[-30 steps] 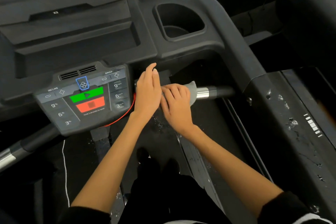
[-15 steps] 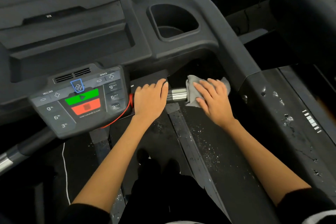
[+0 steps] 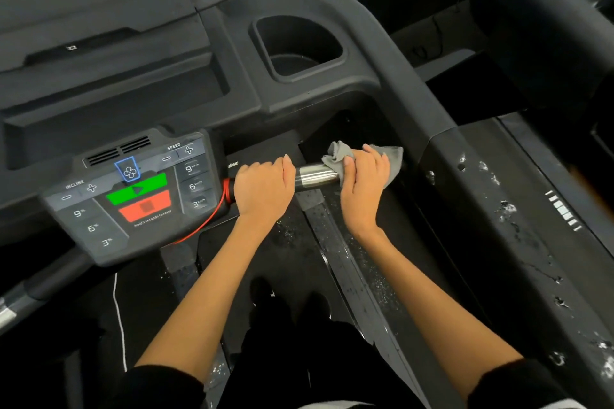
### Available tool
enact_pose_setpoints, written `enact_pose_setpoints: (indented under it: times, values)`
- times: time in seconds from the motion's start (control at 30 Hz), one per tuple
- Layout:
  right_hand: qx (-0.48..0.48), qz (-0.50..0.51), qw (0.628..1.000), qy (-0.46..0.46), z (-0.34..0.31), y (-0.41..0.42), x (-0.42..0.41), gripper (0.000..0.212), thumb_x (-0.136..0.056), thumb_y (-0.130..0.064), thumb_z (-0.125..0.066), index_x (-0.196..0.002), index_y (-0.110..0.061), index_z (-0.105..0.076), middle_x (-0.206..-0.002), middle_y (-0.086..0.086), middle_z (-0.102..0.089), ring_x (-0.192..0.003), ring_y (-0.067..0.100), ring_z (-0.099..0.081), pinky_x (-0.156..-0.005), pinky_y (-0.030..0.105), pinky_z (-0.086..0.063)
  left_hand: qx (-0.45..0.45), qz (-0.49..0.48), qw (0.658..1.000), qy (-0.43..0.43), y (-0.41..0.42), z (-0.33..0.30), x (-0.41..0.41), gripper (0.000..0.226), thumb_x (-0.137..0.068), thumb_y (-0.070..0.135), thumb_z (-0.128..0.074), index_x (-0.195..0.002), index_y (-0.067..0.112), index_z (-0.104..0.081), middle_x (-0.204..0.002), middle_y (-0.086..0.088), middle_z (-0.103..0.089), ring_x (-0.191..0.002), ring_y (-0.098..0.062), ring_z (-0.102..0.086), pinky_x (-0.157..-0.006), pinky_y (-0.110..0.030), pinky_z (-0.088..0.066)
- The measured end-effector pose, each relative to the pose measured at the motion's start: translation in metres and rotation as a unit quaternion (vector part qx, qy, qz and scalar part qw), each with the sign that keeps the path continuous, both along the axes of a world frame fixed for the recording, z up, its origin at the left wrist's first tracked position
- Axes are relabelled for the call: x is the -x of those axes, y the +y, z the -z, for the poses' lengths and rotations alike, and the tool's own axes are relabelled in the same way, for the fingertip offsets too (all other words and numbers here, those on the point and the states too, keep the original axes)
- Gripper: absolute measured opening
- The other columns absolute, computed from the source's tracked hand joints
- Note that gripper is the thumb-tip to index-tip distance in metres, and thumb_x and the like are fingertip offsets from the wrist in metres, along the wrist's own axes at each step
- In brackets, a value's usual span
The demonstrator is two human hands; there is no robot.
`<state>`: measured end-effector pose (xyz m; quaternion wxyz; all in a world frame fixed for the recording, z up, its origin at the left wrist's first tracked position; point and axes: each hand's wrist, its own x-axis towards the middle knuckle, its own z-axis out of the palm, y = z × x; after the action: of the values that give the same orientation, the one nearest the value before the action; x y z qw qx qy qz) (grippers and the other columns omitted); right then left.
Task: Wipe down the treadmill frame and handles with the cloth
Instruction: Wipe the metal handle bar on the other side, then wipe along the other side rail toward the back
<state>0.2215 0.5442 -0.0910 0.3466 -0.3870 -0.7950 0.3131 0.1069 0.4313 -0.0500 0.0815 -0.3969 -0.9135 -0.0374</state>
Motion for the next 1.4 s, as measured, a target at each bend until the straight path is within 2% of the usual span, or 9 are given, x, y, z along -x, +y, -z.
enact_pose_setpoints:
  times: [0.2,0.37,0.57,0.67,0.83,0.97,1.13,1.27,1.4]
  values:
    - [-0.042,-0.065,0.997,-0.015,-0.006,-0.011,0.006,0.019,-0.097,-0.026,-0.054,-0.097,-0.010,-0.063,-0.098,0.002,-0.062,-0.112,0.022,-0.050,-0.104,0.045,-0.032,0.068,-0.003,0.998,0.010,0.000,0.001,0.000,0.051,-0.098,0.026,-0.015,-0.058,0.016,-0.047,-0.048,0.002,-0.036,-0.044,-0.016,-0.031,-0.052,-0.029,-0.024]
    - [-0.060,-0.077,0.994,-0.049,-0.008,-0.016,0.005,0.032,-0.094,-0.041,-0.055,-0.108,-0.014,-0.066,-0.112,0.000,-0.062,-0.126,0.025,-0.046,-0.112,0.049,-0.026,0.024,0.014,0.999,-0.020,0.000,-0.005,-0.001,0.050,-0.097,0.018,-0.040,-0.049,0.011,-0.049,-0.040,-0.005,-0.046,-0.035,-0.024,-0.044,-0.048,-0.029,-0.034]
    - [-0.065,0.003,0.991,-0.120,-0.004,-0.019,-0.001,0.045,-0.095,-0.053,-0.047,-0.121,-0.022,-0.066,-0.146,0.012,-0.043,-0.146,0.044,-0.011,-0.118,0.060,-0.002,-0.002,0.074,0.995,-0.070,-0.003,-0.007,0.005,0.043,-0.099,0.021,-0.030,-0.074,0.006,-0.061,-0.045,-0.013,-0.055,-0.038,-0.030,-0.051,-0.048,-0.027,-0.028]
    - [-0.058,0.049,0.995,-0.063,-0.003,-0.026,0.010,0.029,-0.099,-0.031,-0.049,-0.106,-0.012,-0.070,-0.130,0.008,-0.060,-0.143,0.040,-0.022,-0.118,0.058,-0.007,0.026,0.085,0.990,-0.113,0.002,-0.011,0.009,0.042,-0.103,0.027,-0.021,-0.111,0.010,-0.058,-0.076,-0.019,-0.067,-0.068,-0.038,-0.063,-0.060,-0.035,-0.037]
    - [0.085,0.092,0.989,0.075,-0.013,-0.028,0.020,0.027,-0.100,-0.017,-0.047,-0.090,-0.001,-0.067,-0.108,0.012,-0.068,-0.121,0.019,-0.048,-0.116,0.020,-0.015,0.023,0.140,0.975,-0.172,0.015,-0.016,0.004,0.045,-0.103,0.033,-0.017,-0.107,0.011,-0.056,-0.093,-0.018,-0.067,-0.085,-0.039,-0.063,-0.069,-0.038,-0.039]
    - [0.230,0.118,0.948,0.184,-0.045,-0.027,0.003,0.033,-0.103,-0.015,-0.046,-0.073,-0.004,-0.055,-0.069,0.004,-0.053,-0.066,0.009,-0.047,-0.069,0.025,-0.041,-0.016,0.215,0.960,-0.179,0.031,-0.009,0.000,0.037,-0.103,0.030,-0.027,-0.093,0.010,-0.056,-0.082,-0.010,-0.063,-0.071,-0.030,-0.061,-0.059,-0.034,-0.038]
    - [0.317,0.169,0.899,0.252,-0.074,-0.012,-0.049,0.044,-0.104,-0.030,-0.044,-0.083,0.007,-0.053,-0.081,0.013,-0.054,-0.078,0.020,-0.051,-0.078,0.043,-0.045,-0.076,0.288,0.932,-0.207,0.061,-0.007,-0.013,0.030,-0.102,0.024,-0.036,-0.113,0.008,-0.059,-0.092,-0.010,-0.061,-0.085,-0.029,-0.060,-0.070,-0.041,-0.045]
    - [0.224,0.229,0.904,0.284,-0.111,-0.007,-0.099,0.044,-0.103,-0.032,-0.042,-0.082,0.005,-0.053,-0.082,0.022,-0.052,-0.080,0.020,-0.049,-0.079,0.044,-0.044,-0.133,0.362,0.900,-0.203,0.101,-0.020,-0.032,0.034,-0.101,0.022,-0.038,-0.127,0.010,-0.055,-0.120,-0.010,-0.059,-0.110,-0.026,-0.053,-0.089,-0.039,-0.040]
    - [0.044,0.311,0.920,0.235,-0.135,-0.004,-0.140,0.031,-0.106,-0.015,-0.037,-0.075,-0.019,-0.043,-0.070,-0.005,-0.039,-0.066,0.003,-0.036,-0.065,0.018,-0.034,-0.190,0.446,0.854,-0.188,0.149,-0.035,-0.048,0.035,-0.100,0.020,-0.037,-0.128,0.008,-0.055,-0.128,-0.008,-0.055,-0.122,-0.021,-0.047,-0.101,-0.036,-0.037]
